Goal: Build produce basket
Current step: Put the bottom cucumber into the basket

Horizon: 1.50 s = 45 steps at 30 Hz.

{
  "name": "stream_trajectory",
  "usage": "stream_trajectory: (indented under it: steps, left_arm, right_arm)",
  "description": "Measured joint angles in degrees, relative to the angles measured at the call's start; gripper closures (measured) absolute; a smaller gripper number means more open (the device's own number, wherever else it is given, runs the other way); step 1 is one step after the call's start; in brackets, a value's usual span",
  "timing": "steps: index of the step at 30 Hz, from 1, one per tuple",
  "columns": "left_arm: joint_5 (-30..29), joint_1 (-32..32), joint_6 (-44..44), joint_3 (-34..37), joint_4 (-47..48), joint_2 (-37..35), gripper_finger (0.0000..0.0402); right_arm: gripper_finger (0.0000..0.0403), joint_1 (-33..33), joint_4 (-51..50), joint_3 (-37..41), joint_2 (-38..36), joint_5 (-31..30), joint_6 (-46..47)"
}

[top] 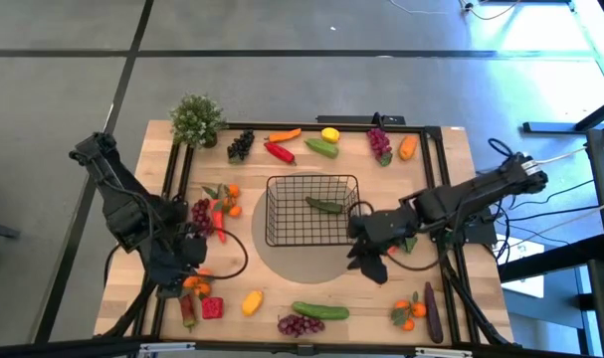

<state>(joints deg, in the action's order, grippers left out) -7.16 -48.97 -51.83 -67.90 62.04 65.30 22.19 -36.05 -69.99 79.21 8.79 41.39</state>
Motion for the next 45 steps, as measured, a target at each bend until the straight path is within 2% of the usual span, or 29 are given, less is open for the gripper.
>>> stream_trajectory:
  steps: [7,15,20,29,38,45]
  left_arm:
    - [-2.7,0.0,0.0,0.0,0.1,0.0,0.0321]
    - [-6.1,0.1,-0.1,0.0,0.1,0.0,0.0321]
    - [-7.1,0.1,-0.4,0.0,0.1,0.0,0.0321]
    - [-7.4,0.1,-0.5,0.0,0.1,0.0,0.0321]
    - [-7.6,0.1,-0.6,0.0,0.1,0.0,0.0321]
    - [-7.6,0.1,-0.6,0.0,0.0,0.0,0.0321]
  right_arm:
    - [0.0254,5.3,5.9,4.1,3.2,1.6,-4.1]
    - [0.0254,10.8,10.2,4.0,11.3,-1.7,-4.9]
    - [0.0254,12.7,11.3,1.1,18.3,-4.6,-4.8]
    - [0.0254,13.4,10.9,-4.0,27.4,-5.2,-5.6]
    - [0.0254,13.4,11.3,-4.7,30.9,-4.6,-1.2]
    - [0.0254,13.4,10.9,-4.6,32.8,-3.1,-1.2]
